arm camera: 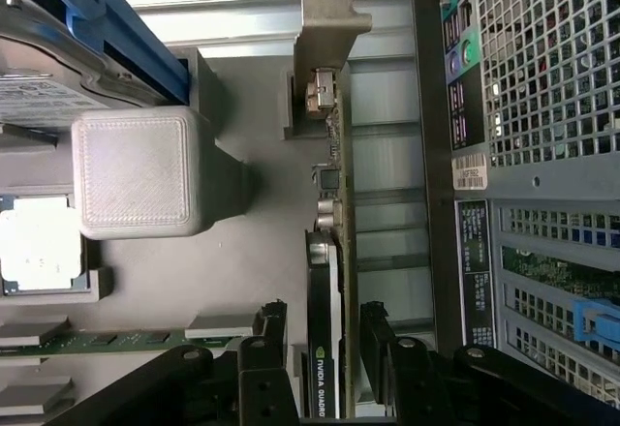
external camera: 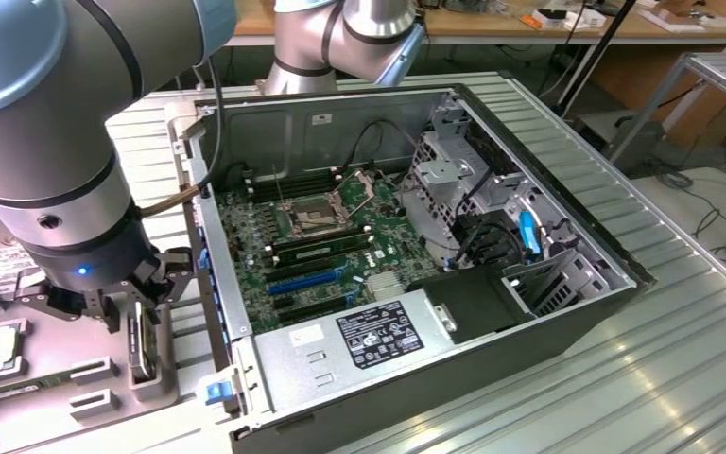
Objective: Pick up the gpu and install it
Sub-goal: 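Pick up the gpu and move the gpu toward the slot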
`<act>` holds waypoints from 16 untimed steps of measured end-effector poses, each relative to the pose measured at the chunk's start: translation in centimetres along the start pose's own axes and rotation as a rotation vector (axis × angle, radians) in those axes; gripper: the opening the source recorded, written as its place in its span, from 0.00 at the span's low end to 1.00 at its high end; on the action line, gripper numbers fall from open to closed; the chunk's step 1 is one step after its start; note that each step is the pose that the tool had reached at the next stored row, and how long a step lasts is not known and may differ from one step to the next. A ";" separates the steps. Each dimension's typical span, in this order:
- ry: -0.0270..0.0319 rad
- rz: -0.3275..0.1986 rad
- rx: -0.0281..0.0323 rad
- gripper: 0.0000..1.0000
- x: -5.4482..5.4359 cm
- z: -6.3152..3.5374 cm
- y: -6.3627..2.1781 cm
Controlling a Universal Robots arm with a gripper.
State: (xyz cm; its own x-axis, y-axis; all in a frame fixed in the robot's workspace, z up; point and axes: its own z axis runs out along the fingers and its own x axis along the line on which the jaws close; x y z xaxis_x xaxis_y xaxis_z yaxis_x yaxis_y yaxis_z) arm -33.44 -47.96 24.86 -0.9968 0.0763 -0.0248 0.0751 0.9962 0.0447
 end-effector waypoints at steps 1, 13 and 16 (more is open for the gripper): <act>-0.0002 0.000 -0.0002 0.44 0.0 0.15 0.00; -0.0008 0.000 0.0003 0.44 0.0 0.33 -0.02; -0.0008 0.000 0.0003 0.44 0.0 0.33 -0.01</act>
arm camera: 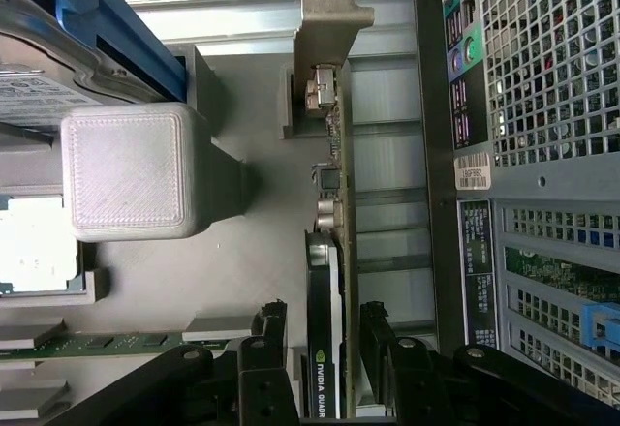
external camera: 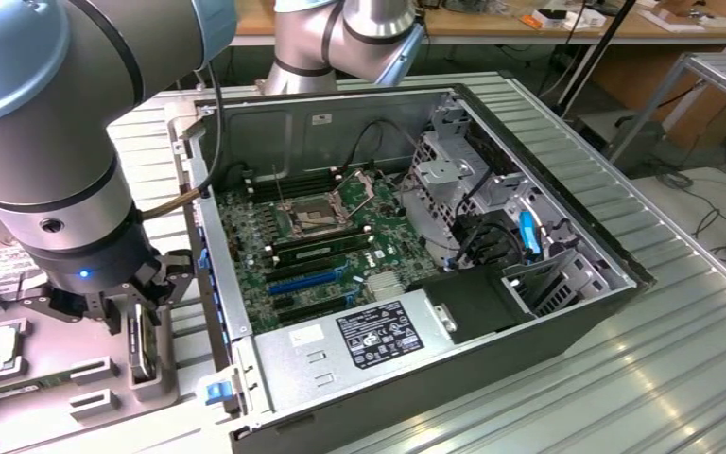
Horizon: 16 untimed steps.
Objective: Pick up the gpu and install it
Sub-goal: 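Pick up the gpu and move the gpu toward the slot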
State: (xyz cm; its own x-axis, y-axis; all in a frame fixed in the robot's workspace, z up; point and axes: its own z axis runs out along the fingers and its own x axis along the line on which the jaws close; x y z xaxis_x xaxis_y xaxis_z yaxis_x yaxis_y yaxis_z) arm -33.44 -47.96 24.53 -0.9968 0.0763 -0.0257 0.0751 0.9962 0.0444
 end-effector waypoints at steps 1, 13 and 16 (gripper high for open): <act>0.0000 0.000 0.0000 0.44 0.0 0.00 0.00; 0.0001 0.000 0.0001 0.27 0.0 0.00 0.00; 0.0001 0.000 0.0001 0.27 0.0 0.00 0.00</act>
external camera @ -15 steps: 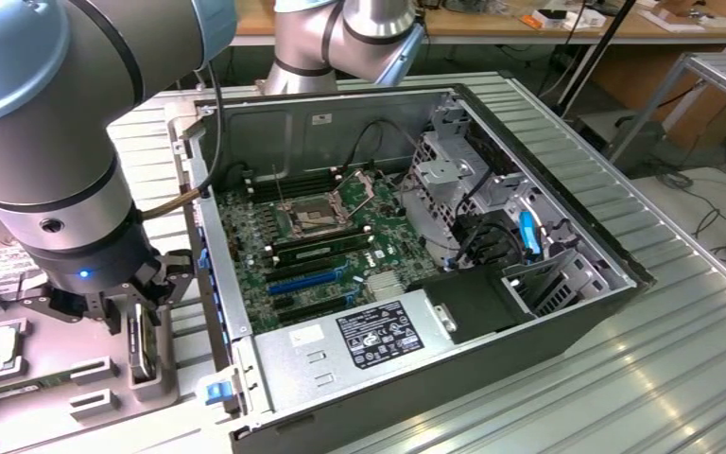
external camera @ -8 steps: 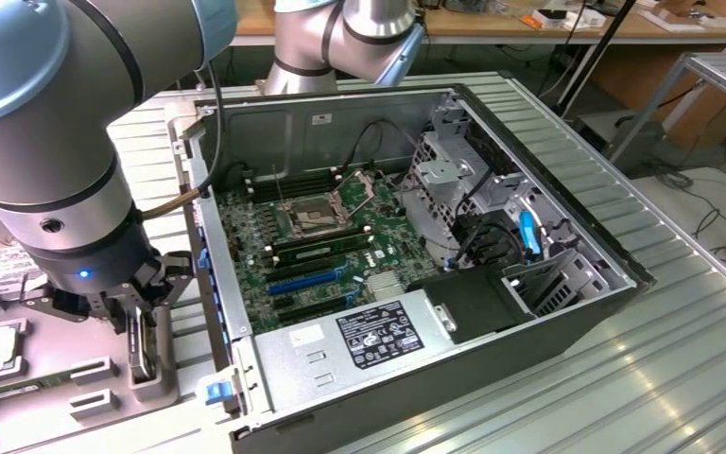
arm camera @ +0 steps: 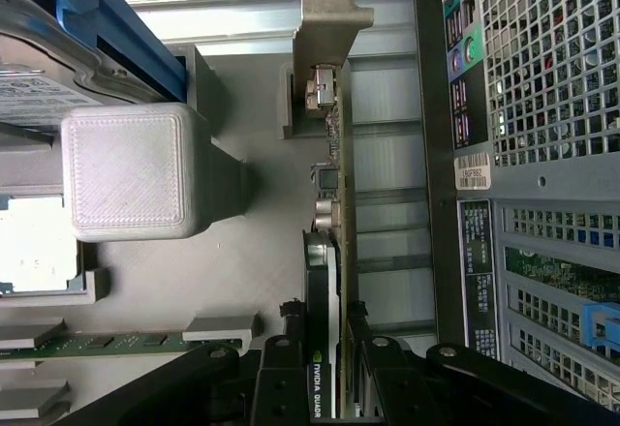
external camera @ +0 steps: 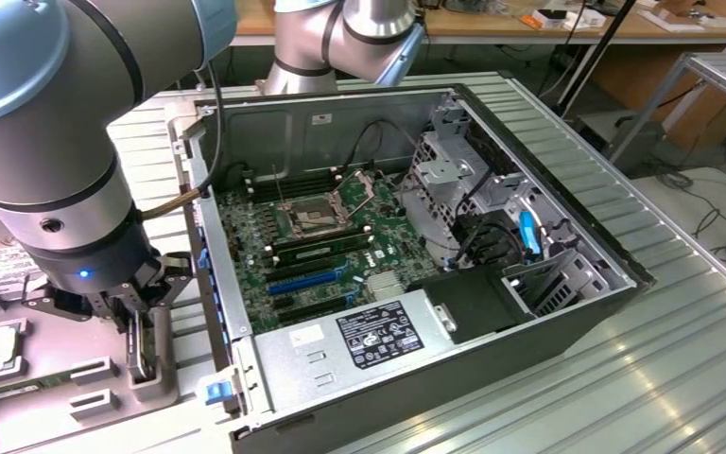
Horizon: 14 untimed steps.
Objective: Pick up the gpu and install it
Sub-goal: 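Pick up the gpu and move the gpu toward the slot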
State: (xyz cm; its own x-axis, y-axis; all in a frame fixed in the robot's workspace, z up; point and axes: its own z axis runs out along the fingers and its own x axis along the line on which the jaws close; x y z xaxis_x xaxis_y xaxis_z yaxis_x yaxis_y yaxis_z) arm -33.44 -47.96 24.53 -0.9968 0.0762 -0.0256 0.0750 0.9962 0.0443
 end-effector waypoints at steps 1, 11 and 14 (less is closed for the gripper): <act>0.0000 0.000 0.0000 0.27 0.0 0.00 0.00; -0.0004 0.000 -0.0004 0.27 0.0 -0.03 0.01; 0.0014 0.000 0.0001 0.27 0.0 -0.82 0.04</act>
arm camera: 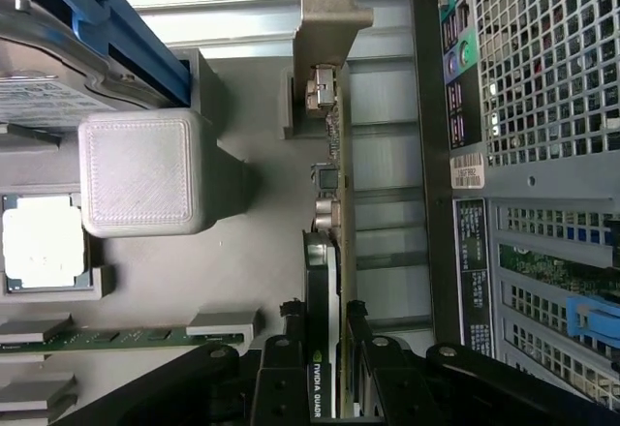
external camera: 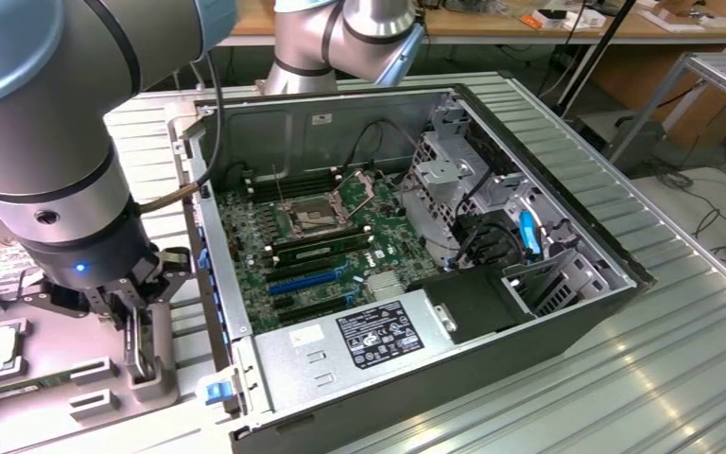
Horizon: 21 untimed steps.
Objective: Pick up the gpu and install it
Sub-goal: 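Pick up the gpu and move the gpu toward the slot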
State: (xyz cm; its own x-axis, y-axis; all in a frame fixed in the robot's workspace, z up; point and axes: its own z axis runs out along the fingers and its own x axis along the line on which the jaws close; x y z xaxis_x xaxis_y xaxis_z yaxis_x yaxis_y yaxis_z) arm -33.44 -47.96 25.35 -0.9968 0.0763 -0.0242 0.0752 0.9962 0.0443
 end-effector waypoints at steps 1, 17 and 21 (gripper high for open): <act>0.0002 0.000 0.0000 0.27 0.0 -0.25 0.01; 0.0043 0.000 0.0003 0.27 -0.1 -3.83 0.17; 0.0057 0.000 0.0005 0.27 -0.1 -5.30 0.23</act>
State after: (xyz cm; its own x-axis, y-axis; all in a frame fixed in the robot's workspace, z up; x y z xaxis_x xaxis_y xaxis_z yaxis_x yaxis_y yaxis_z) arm -33.44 -47.96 30.66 -0.9969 0.0761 -0.0186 0.0752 0.9962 0.0438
